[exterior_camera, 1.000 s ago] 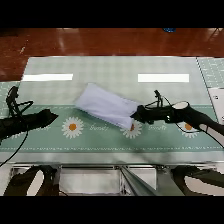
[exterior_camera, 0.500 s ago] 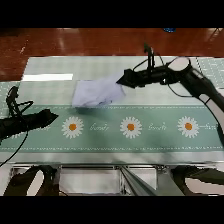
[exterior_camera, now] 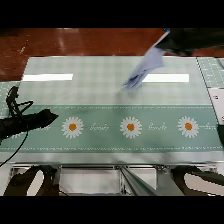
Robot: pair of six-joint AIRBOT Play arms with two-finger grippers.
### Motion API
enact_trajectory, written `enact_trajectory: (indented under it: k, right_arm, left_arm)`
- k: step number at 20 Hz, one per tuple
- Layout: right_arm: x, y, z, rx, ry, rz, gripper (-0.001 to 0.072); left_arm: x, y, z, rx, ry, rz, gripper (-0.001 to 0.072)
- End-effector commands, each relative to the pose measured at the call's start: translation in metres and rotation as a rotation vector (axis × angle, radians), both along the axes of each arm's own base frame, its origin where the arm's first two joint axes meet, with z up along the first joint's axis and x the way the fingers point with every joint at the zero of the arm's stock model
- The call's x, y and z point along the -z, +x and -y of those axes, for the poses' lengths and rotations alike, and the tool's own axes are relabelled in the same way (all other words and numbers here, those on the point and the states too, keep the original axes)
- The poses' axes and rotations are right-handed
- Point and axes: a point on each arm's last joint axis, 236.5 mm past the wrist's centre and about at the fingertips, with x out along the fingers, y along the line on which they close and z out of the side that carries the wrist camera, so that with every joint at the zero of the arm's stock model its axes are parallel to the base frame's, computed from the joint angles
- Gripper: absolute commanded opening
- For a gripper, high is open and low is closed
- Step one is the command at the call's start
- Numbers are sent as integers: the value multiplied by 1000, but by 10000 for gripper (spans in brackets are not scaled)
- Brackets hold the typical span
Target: Fold the shirts.
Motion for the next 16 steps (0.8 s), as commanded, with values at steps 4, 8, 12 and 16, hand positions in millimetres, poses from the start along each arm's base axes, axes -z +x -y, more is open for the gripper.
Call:
enact_trajectory:
  k: [4,8,12,16]
  right_arm:
    - [-19,-61,157,363,-72,-145,21]
    - [-16,-116,212,525,-130,-257,20]
    - [8,-185,248,687,-178,-440,20]
    - [56,-256,258,874,-96,-611,20]
  left_arm:
    - [0,0,0,0,0,-1,16]
    - [0,1,-1,-1,4,5,16]
    - [-3,8,-5,-22,12,33,16]
    - [-6,17,-10,-48,22,68,16]
